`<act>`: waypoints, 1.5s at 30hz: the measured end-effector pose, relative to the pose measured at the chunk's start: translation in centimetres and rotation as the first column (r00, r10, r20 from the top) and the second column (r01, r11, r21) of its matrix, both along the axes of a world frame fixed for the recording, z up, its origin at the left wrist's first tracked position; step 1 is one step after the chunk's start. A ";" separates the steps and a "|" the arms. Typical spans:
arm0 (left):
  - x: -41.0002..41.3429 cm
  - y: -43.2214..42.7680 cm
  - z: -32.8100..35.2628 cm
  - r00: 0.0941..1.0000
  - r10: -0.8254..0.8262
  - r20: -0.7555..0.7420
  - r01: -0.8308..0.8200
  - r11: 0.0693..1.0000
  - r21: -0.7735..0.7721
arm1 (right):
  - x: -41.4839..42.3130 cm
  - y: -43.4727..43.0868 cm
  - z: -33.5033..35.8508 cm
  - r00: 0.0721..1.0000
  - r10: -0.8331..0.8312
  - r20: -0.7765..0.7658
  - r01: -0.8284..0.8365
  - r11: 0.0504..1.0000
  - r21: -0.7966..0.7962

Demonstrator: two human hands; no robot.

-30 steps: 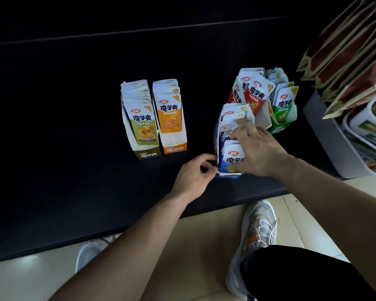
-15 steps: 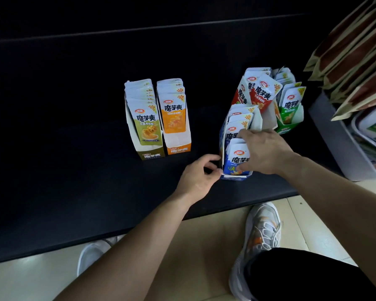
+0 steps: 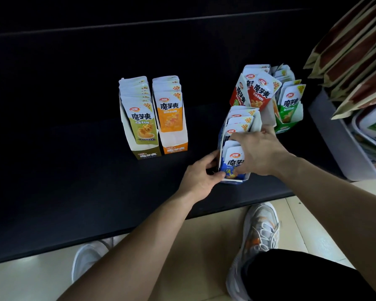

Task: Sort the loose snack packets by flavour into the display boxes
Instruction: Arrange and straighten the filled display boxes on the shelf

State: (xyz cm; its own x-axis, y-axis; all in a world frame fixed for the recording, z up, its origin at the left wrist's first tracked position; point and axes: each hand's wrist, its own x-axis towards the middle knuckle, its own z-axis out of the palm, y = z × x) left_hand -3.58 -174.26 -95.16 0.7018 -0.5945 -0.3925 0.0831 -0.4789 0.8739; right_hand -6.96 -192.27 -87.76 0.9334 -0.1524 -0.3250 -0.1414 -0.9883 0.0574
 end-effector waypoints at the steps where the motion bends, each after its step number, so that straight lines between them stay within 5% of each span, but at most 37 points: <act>1: 0.1 0.0 -0.1 1.000 0.006 -0.005 -0.006 1.000 0.006 | 0.0 0.0 0.0 1.000 0.013 0.019 -0.012 1.000 -0.028; 13: 0.3 -0.1 -0.7 1.000 0.000 -0.019 0.000 1.000 0.020 | -0.8 -0.2 -2.0 0.929 0.112 0.353 -0.018 0.966 -0.258; 20: 0.3 -0.1 -0.3 0.999 -0.006 -0.036 0.007 1.000 0.008 | 0.9 0.3 0.0 0.993 0.058 0.105 -0.032 0.971 -0.237; 30: 0.5 -0.2 0.4 0.998 -0.013 -0.067 0.012 1.000 -0.013 | -0.3 0.4 -1.1 0.991 0.089 0.099 -0.061 0.965 -0.257; 45: 0.4 -0.4 0.8 0.998 -0.032 -0.058 0.034 0.999 0.035 | -1.1 -0.3 -4.0 0.876 0.145 0.460 -0.002 0.955 -0.297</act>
State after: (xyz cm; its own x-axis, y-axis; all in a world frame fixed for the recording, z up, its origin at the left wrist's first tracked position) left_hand -3.15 -174.71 -94.38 0.6574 -0.6017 -0.4537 0.1164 -0.5137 0.8500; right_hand -8.03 -192.60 -91.74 0.9747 -0.0941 0.2030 -0.1493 -0.9493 0.2765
